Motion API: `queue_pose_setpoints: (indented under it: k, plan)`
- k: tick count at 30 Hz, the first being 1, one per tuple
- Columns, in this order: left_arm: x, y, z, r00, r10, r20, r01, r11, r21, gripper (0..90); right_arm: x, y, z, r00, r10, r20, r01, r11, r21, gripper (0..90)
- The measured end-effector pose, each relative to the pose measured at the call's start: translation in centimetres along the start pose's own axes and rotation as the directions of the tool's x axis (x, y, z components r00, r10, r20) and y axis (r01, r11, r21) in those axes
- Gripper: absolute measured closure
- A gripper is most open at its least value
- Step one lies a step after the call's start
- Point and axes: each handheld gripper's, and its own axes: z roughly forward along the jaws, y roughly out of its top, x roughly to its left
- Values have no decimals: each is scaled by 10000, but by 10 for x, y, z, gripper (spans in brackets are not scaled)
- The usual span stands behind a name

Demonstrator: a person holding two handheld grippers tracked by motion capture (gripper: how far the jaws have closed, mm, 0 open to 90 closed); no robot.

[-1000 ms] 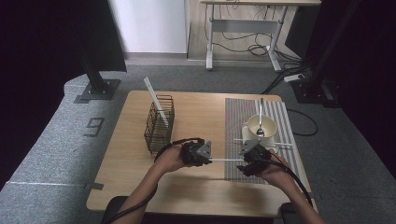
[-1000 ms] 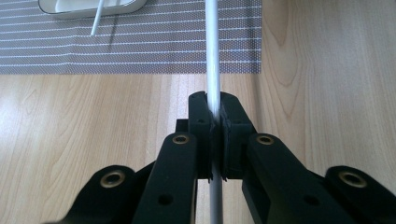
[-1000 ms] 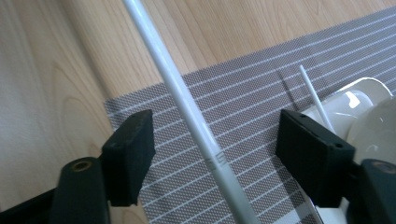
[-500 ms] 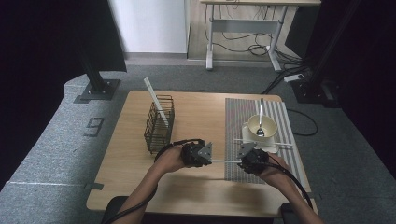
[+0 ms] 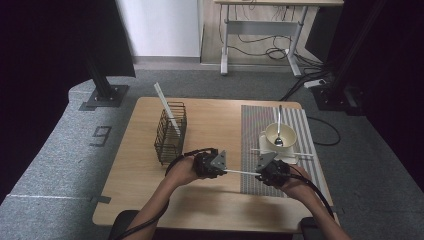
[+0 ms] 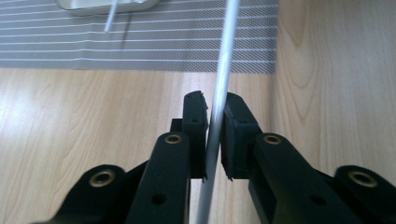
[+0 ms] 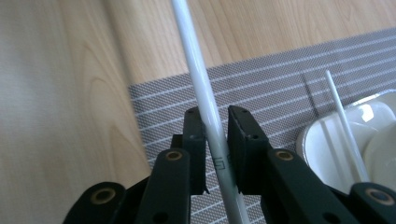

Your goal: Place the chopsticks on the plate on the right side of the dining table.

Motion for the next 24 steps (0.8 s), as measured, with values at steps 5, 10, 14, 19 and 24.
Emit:
queue_pose_setpoints:
  k: [5,10,14,19,24]
  plan:
    - [-2,-4,0,9985,-152,-520,135,9993,-347,762,2,2,-6,9994,-105,-324,99,9998,-184,805]
    - [-3,-7,0,9946,-443,-939,382,9971,-654,727,4,3,-6,9982,-220,-550,206,9994,-260,824]
    - [-4,-8,-1,9900,-757,-1190,649,9937,-917,697,4,4,-8,9980,-228,-591,207,9991,-366,829]
    - [-3,-9,-4,9813,-1452,-1264,1258,9807,-1497,606,2,3,-11,9988,-139,-475,120,9991,-400,831]
    - [-4,-12,-8,9684,-2090,-1361,1787,9621,-2059,491,-2,1,-15,9997,37,-232,-46,9993,-374,832]
